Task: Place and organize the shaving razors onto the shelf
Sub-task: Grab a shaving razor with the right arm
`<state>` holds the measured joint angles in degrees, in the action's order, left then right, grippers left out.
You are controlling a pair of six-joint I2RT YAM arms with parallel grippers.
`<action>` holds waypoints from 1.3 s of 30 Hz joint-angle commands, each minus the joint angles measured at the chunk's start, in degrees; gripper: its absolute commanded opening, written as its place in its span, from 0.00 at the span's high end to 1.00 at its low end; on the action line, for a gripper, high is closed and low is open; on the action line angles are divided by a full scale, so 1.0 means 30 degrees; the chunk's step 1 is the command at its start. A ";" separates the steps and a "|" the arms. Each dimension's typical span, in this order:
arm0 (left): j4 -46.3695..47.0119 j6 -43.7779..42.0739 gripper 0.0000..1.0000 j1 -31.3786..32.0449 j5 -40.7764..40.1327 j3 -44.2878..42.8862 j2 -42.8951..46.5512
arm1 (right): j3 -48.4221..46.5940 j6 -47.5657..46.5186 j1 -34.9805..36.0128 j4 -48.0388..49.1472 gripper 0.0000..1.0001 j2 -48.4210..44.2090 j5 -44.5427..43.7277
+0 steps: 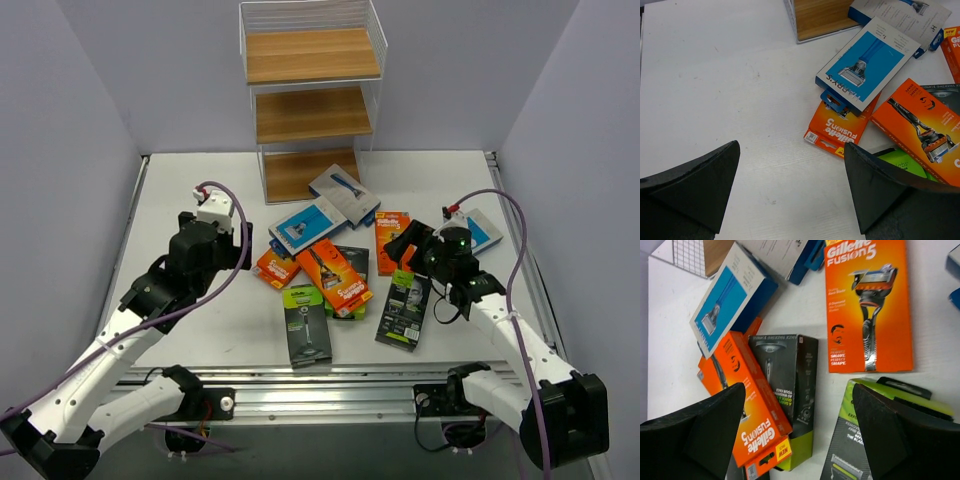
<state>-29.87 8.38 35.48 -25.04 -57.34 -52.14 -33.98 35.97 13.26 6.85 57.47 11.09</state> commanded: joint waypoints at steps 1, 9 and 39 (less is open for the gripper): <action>0.0287 0.0165 0.06 0.0037 0.0377 -0.0809 0.0651 | -0.0804 0.1072 0.0588 0.0179 0.18 -0.0026 0.1458; 0.0259 0.0194 0.06 0.0007 0.1049 -0.0895 0.0681 | 0.1275 0.3508 0.2728 -0.0525 0.22 -0.2602 0.1111; 0.0171 0.0224 0.06 -0.0197 0.1109 -0.0896 0.0446 | 0.5701 0.7229 0.7209 0.2694 0.34 -0.2752 0.0112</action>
<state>-29.87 8.60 35.16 -21.98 -57.36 -50.85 -17.30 55.70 33.23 9.08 48.38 13.17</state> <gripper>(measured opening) 0.941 0.663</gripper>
